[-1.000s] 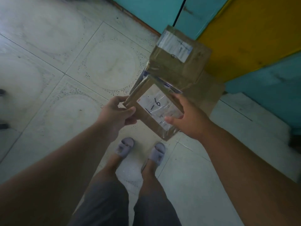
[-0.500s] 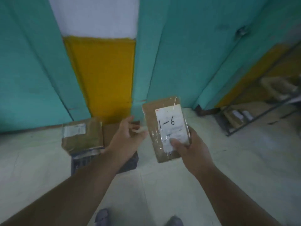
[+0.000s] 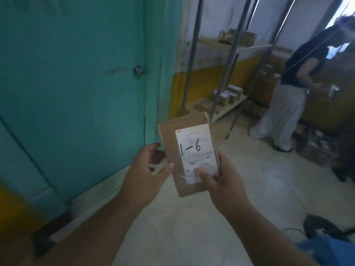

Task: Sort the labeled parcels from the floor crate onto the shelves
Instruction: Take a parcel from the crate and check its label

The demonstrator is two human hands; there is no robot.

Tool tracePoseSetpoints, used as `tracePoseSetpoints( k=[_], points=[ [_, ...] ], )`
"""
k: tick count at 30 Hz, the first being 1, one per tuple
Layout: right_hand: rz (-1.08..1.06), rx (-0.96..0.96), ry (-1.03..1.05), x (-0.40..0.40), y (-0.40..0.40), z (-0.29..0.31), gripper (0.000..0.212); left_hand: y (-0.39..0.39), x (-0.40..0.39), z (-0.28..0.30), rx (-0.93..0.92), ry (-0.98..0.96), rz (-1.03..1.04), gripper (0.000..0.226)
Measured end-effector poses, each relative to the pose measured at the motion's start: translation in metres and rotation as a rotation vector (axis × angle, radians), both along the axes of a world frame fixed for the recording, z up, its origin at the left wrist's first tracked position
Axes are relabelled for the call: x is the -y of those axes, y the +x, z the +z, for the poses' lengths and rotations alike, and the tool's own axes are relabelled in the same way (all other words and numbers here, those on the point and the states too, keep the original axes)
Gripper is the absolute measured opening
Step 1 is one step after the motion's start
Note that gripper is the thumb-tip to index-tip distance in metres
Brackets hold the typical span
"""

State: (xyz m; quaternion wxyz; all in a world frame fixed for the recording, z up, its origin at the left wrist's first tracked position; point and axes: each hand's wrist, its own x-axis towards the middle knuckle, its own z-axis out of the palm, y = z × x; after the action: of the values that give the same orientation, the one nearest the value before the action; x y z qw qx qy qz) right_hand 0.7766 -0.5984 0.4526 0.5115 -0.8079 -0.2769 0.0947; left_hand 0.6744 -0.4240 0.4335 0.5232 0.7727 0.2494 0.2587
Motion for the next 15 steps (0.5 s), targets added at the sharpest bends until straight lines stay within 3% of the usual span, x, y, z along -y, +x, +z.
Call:
tracePoseSetpoints(
  k=[3, 6, 11, 15],
  points=[
    [-0.065, 0.022, 0.023, 0.002, 0.070, -0.004, 0.042, 0.070, -0.003, 0.004, -0.011, 0.038, -0.035, 0.045],
    [-0.143, 0.047, 0.035, -0.003, 0.139, -0.012, 0.055, 0.148, -0.010, 0.009, 0.004, 0.037, -0.097, 0.039],
    [-0.272, 0.019, 0.062, 0.006, 0.246, -0.005, 0.055, 0.282, -0.013, 0.025, 0.010, 0.039, -0.243, 0.047],
    [-0.363, 0.057, 0.095, 0.024, 0.335, 0.015, 0.066, 0.392, 0.002, 0.053, -0.001, 0.072, -0.352, 0.058]
  ],
)
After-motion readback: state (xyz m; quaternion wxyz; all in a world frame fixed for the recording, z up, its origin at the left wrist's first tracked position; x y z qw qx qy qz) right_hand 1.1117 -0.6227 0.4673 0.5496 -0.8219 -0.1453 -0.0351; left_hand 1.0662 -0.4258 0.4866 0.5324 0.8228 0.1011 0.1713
